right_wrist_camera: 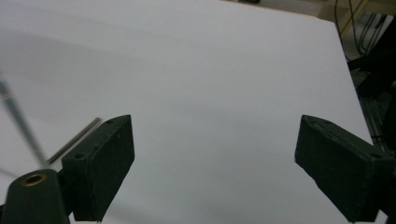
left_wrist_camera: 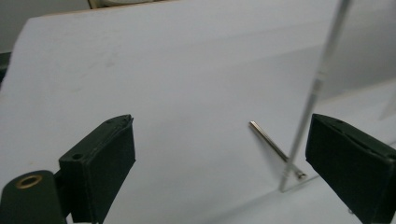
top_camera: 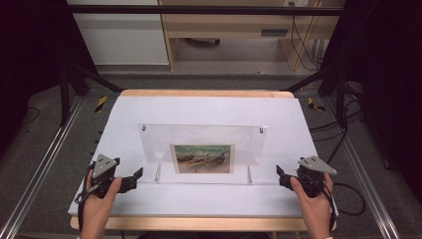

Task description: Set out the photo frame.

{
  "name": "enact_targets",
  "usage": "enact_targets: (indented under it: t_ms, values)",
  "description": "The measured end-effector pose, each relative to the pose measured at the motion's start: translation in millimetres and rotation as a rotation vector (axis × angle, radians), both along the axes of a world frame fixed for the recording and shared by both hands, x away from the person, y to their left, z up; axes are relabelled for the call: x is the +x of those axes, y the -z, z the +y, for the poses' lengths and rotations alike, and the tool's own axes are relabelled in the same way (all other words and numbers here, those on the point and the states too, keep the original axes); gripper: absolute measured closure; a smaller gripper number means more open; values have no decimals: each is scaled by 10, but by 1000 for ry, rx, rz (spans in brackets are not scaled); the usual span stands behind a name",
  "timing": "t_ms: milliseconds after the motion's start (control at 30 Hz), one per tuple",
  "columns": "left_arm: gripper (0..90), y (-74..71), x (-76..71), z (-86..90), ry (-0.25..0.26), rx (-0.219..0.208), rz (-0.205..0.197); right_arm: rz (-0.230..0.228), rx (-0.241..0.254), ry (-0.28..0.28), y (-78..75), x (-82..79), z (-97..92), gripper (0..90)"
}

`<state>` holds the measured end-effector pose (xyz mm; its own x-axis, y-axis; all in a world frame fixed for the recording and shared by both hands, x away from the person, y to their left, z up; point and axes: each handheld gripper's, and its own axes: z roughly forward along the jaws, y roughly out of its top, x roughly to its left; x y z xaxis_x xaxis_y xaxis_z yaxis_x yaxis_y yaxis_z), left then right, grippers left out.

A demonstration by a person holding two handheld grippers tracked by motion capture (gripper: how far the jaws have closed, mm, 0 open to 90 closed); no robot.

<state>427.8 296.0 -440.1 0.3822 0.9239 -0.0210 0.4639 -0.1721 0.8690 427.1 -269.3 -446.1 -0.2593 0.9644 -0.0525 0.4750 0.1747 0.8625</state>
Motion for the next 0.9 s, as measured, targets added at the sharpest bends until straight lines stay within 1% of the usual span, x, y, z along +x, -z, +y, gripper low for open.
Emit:
enact_targets:
  t_ms: [33,100,167,233,300,400,467,533,567,633,667,700,733,767,833,900]
  values:
    - [79,9,21,37,-11,5,5,10,-3,20,23,55,-19,138]
    - [80,30,59,94,-38,12,9,18,-5,36,52,134,-40,145]
    - [80,53,106,126,-58,8,12,23,-17,43,68,197,-34,146]
    - [80,72,156,153,-71,24,16,26,-16,46,79,241,-15,146]
    - [80,86,201,176,-85,24,8,28,-5,46,87,274,2,146]
    - [81,100,273,220,-106,22,-23,33,0,52,105,333,17,145]
    - [82,114,311,240,-123,22,-41,50,19,68,127,388,35,144]
    - [84,127,354,271,-140,19,-43,70,29,83,159,462,81,144]
    - [84,135,372,285,-147,27,-37,79,24,88,171,491,110,144]
    - [89,146,388,313,-159,33,-14,94,17,92,191,529,161,145]
    - [90,149,386,336,-160,26,6,103,16,89,196,534,177,144]
    - [91,149,381,350,-161,20,17,119,1,84,206,534,195,143]
    - [91,153,375,373,-160,17,36,125,-6,77,213,530,199,143]
    - [91,159,369,389,-159,11,45,138,-10,69,227,519,196,142]
    - [91,162,356,417,-161,6,53,158,-1,65,246,493,173,141]
    - [91,162,336,436,-158,0,59,159,3,59,244,459,149,139]
